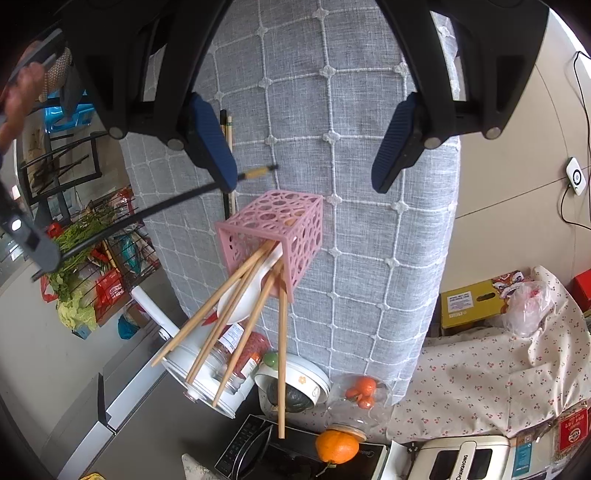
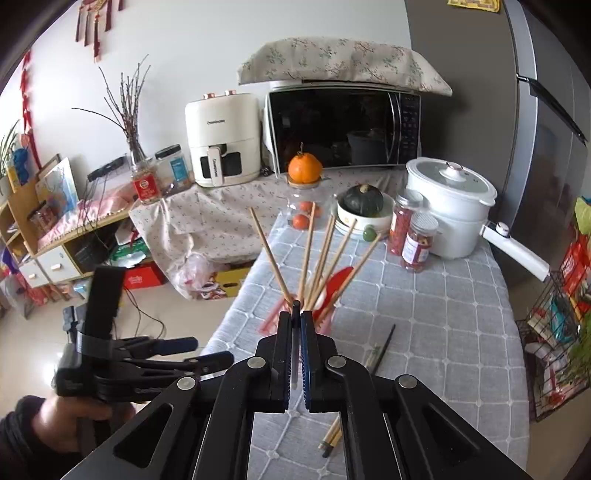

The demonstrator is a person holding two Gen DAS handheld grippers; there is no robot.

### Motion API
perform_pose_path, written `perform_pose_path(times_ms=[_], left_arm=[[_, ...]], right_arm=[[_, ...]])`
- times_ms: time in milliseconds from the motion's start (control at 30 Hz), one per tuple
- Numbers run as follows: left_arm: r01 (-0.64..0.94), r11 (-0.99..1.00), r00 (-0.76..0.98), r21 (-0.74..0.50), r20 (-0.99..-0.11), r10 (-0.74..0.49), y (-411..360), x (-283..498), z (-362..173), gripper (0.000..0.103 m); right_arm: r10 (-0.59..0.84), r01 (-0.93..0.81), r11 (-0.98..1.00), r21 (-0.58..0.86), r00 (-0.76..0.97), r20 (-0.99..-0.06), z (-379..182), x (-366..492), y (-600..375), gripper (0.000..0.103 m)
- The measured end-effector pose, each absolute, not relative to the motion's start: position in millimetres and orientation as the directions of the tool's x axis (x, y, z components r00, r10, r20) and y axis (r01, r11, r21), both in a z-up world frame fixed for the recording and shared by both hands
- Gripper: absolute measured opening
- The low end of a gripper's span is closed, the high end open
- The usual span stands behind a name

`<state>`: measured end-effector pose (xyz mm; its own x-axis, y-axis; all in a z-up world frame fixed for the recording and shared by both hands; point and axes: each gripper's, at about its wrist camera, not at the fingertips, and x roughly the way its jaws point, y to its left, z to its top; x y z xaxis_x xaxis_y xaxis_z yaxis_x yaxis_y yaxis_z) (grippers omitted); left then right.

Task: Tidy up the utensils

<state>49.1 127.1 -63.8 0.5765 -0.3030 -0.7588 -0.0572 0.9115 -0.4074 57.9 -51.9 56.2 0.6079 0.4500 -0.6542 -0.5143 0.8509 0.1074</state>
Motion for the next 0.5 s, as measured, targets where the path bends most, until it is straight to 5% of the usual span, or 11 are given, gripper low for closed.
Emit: perform_pose_path(times_ms=[500], left_arm=[[-0.081,0.930,0.587,-0.359,-0.771,-0.247,132.1,52.3,-63.5,0.076]], right_arm=[[0.448,-0.524,0.852,0.018,0.711,-0.542,141.8,71.6,-44.3,0.004]])
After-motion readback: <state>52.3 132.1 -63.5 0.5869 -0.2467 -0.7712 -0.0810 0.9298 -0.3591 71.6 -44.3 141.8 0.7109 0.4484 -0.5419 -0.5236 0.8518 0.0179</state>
